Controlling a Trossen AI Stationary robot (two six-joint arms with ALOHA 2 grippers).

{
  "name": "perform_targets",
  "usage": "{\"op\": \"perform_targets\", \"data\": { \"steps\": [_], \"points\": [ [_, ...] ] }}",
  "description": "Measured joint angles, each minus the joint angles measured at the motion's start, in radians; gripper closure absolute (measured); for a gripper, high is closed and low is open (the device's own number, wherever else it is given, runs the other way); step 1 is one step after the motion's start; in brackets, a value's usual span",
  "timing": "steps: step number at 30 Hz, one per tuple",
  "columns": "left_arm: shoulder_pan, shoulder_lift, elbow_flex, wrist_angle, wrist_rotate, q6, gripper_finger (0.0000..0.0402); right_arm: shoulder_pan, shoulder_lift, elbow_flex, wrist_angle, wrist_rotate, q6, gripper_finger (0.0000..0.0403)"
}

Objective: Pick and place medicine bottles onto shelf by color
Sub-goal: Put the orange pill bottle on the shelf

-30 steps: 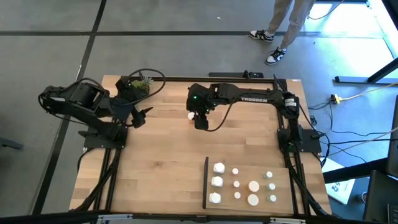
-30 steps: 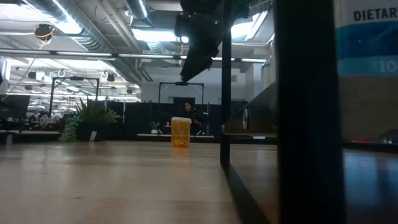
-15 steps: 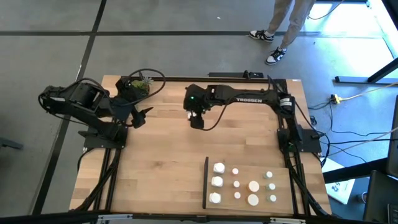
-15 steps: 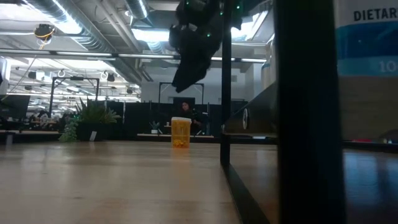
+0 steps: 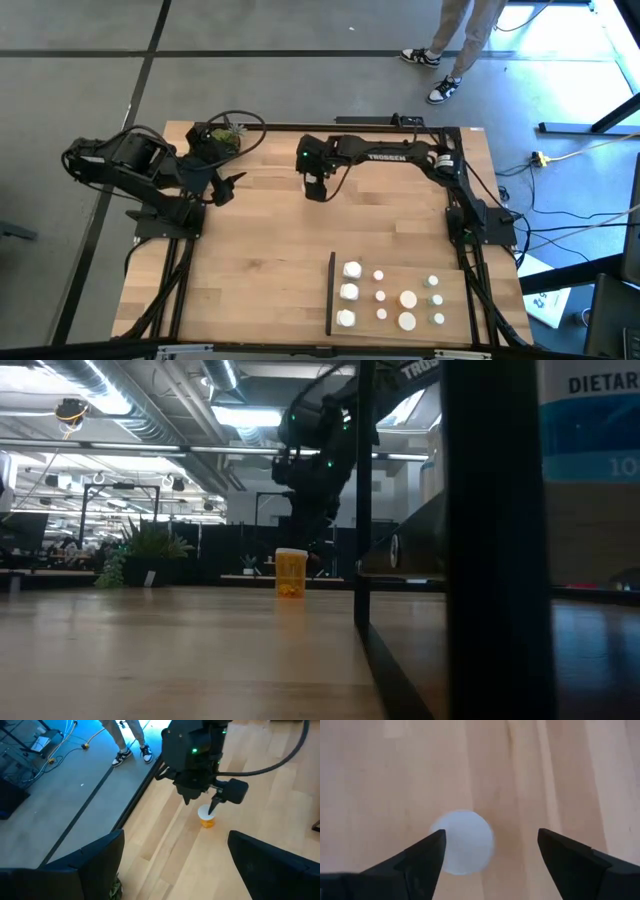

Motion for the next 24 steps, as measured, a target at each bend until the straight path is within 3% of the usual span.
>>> {"op": "perform_targets", "data": {
  "steps": [5,14,24],
  "points": [
    [0.0,0.0,0.0,0.0,0.0,0.0,0.0051,-0.012,0.002,0.0,-0.008,-0.076,0.008,0.0086],
    [0.0,0.0,0.0,0.0,0.0,0.0,0.0051,-0.012,0.002,0.006,-0.013,-0.123,0.024,0.0085],
    [0.0,0.0,0.0,0.0,0.0,0.0,0.0051,-0.011,0.029,0.006,-0.019,-0.11,0.02,0.0085]
  ]
}}
